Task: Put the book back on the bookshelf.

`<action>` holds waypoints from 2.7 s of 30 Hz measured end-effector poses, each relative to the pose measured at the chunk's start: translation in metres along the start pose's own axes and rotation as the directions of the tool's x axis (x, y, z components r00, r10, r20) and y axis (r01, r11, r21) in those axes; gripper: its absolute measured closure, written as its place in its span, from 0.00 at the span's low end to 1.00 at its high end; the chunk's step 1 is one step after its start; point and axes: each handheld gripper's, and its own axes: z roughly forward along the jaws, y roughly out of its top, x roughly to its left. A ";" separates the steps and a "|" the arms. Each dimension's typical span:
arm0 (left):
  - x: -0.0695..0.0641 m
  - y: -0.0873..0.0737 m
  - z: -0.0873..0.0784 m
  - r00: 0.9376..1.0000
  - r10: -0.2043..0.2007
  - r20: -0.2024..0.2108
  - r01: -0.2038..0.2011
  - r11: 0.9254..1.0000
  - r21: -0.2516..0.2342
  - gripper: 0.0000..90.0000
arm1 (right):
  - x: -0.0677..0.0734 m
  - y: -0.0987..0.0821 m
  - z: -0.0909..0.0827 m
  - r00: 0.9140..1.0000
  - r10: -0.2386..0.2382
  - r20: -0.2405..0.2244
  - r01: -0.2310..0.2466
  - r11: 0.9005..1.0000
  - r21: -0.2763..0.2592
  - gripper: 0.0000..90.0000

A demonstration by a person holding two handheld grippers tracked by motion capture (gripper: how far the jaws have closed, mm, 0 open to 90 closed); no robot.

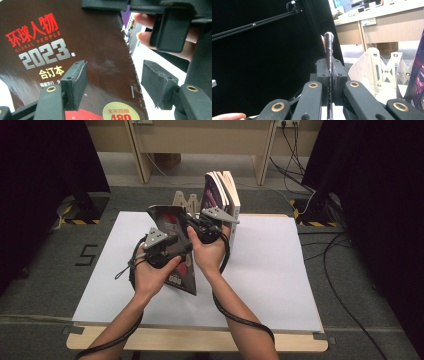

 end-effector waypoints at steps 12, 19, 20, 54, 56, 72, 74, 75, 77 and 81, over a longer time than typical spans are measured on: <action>-0.003 -0.004 0.017 0.998 0.024 -0.062 -0.022 0.999 0.034 0.38 | 0.002 -0.001 0.002 1.000 -0.012 0.003 0.012 1.000 0.011 0.97; -0.004 -0.007 0.019 0.996 0.029 -0.086 -0.027 0.999 0.031 0.37 | 0.003 -0.002 0.002 1.000 0.001 -0.001 -0.001 1.000 0.014 0.97; -0.004 -0.007 0.019 0.995 0.034 -0.091 -0.031 0.999 0.030 0.37 | 0.003 -0.002 0.002 1.000 0.003 -0.005 -0.003 1.000 0.016 0.97; -0.004 -0.020 0.017 0.977 0.097 -0.192 -0.093 0.995 0.029 0.49 | 0.014 -0.004 0.000 0.998 0.041 -0.050 -0.039 0.999 0.034 0.97; -0.003 -0.021 0.015 0.980 0.080 -0.182 -0.077 0.997 0.027 0.54 | 0.015 -0.005 0.000 0.998 0.031 -0.056 -0.029 0.999 0.037 0.97; -0.002 -0.027 -0.009 0.953 0.102 -0.285 -0.099 0.995 0.026 0.83 | 0.029 -0.006 0.007 0.989 -0.050 -0.139 0.057 0.997 0.052 0.90; 0.001 -0.028 -0.012 0.944 0.115 -0.310 -0.114 0.993 0.021 0.90 | 0.030 -0.005 0.008 0.988 -0.059 -0.144 0.067 0.997 0.050 0.85; 0.003 -0.028 -0.013 0.944 0.108 -0.311 -0.108 0.994 0.016 0.94 | 0.031 -0.005 0.009 0.987 -0.065 -0.145 0.071 0.997 0.041 0.81; 0.006 -0.027 -0.015 0.950 0.089 -0.300 -0.091 0.996 0.008 0.95 | 0.032 -0.004 0.008 0.984 -0.081 -0.156 0.088 0.995 0.042 0.78; 0.010 -0.027 -0.018 0.953 0.074 -0.295 -0.077 0.997 -0.001 0.96 | 0.032 -0.001 0.005 0.977 -0.102 -0.187 0.111 0.993 0.039 0.73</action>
